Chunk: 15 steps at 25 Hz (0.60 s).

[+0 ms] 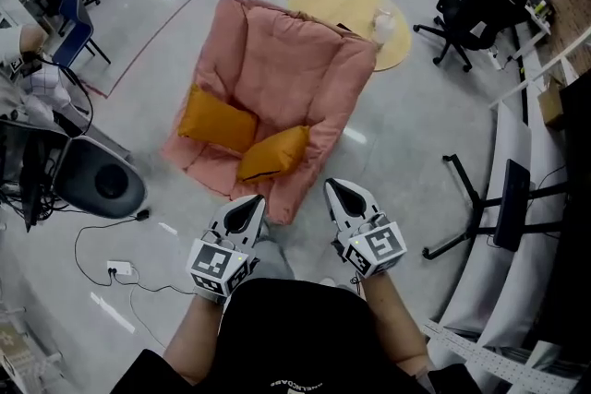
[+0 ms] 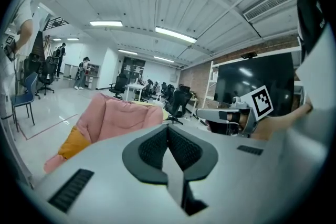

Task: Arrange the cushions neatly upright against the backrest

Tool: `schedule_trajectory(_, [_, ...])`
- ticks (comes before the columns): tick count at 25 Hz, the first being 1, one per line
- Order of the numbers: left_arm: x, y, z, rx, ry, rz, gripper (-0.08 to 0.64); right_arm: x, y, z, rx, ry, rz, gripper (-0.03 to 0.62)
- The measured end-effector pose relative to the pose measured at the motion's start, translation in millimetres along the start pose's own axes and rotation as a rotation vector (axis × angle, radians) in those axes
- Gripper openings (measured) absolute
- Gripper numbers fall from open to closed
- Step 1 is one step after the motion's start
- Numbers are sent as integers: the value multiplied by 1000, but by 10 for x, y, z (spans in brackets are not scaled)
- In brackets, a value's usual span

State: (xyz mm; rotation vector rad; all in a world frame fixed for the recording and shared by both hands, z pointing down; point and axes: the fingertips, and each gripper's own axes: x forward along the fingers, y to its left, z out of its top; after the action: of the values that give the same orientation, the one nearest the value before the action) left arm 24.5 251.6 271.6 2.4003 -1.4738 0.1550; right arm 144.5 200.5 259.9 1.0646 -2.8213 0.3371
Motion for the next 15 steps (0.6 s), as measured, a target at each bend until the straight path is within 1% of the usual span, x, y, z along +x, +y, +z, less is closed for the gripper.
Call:
schedule_trajectory(5, [88,681,148,-3,23,-12,12,602,-55,119,39,22,-66,9])
schedule_trajectory(8, [98,1001,254,3,30,-16,12,859,-106,221,77,25,-98,10])
schedule_trajectory(12, [125,1324,326,12,48,-13,12,1118,-213,248,120,52,-131,11])
schedule_trajectory(15, [160,1452,289,8,75,-18,12,1230,-370,157,190,82,-168,14])
